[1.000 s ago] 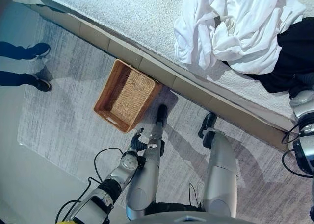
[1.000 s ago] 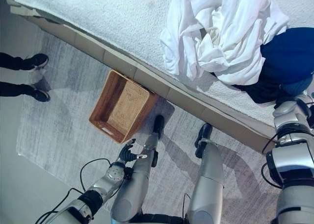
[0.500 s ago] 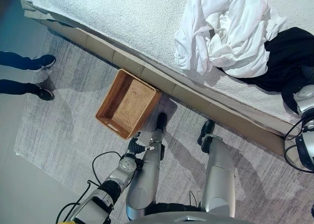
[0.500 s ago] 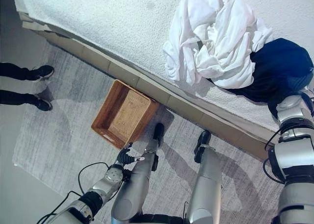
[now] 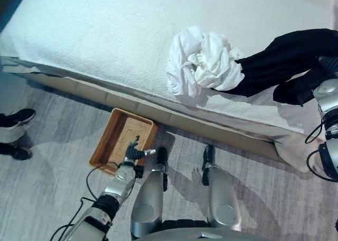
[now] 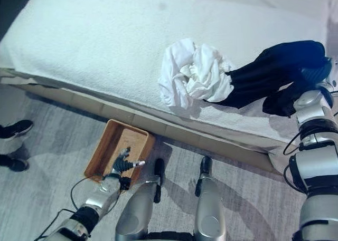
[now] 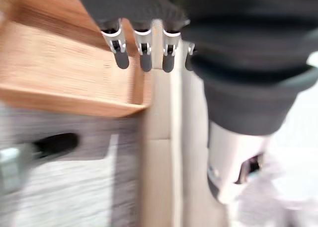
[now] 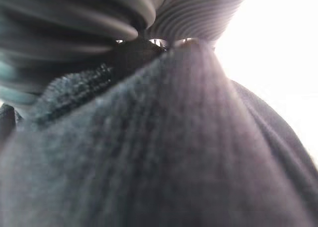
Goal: Pick up clothes into the bucket
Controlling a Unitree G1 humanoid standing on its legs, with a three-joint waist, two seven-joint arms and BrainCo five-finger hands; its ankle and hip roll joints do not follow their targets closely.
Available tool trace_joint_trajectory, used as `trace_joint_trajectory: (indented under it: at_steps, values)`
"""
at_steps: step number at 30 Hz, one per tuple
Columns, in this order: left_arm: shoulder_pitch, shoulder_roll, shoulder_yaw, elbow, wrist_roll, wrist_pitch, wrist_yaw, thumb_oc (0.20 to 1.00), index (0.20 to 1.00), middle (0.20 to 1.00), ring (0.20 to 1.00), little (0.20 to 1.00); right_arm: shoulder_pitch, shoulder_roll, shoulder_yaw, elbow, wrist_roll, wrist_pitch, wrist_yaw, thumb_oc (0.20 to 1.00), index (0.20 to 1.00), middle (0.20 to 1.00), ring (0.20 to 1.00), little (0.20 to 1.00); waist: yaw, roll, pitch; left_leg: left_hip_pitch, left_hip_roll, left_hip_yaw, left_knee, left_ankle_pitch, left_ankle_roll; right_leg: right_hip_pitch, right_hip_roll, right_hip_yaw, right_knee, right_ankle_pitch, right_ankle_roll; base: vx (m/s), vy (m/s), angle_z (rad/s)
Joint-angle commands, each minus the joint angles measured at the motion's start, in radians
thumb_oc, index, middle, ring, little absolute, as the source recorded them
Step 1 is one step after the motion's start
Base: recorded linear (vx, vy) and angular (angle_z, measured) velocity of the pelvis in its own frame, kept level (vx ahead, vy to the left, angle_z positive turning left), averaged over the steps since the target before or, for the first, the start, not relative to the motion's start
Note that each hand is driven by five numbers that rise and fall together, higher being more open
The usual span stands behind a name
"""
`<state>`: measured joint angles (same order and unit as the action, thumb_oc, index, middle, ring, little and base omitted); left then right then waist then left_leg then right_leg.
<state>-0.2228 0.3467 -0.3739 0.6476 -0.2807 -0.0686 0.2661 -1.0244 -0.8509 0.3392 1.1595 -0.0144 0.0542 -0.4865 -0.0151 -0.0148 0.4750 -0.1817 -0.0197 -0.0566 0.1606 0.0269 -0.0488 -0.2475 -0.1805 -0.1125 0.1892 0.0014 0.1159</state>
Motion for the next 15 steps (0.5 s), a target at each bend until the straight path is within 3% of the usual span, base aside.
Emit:
trace_joint_trajectory:
  at_steps: [1, 15]
  values:
    - [0.053, 0.016, 0.017, -0.085, -0.029, -0.044, -0.026, 1.000, 1.000, 1.000, 1.000, 1.000, -0.025, -0.054, 0.022, -0.086, 0.009, -0.045, -0.019, 0.200, 0.200, 0.200, 0.200, 0.200, -0.001, -0.044, -0.147, -0.031, -0.001, 0.000, 0.076, -0.074, -0.010, 0.057, 0.010, -0.007, 0.003, -0.006, 0.031, 0.11, 0.050, -0.37]
    - [-0.117, 0.106, 0.018, -0.399, -0.077, -0.013, -0.059, 1.000, 1.000, 1.000, 1.000, 1.000, 0.056, -0.075, 0.010, -0.463, 0.022, -0.051, 0.075, 0.200, 0.200, 0.200, 0.200, 0.200, -0.048, -0.065, -0.350, 0.152, 0.025, 0.062, -0.014, -0.107, -0.006, 0.222, 0.030, 0.012, -0.078, -0.021, 0.040, 0.09, 0.006, -0.14]
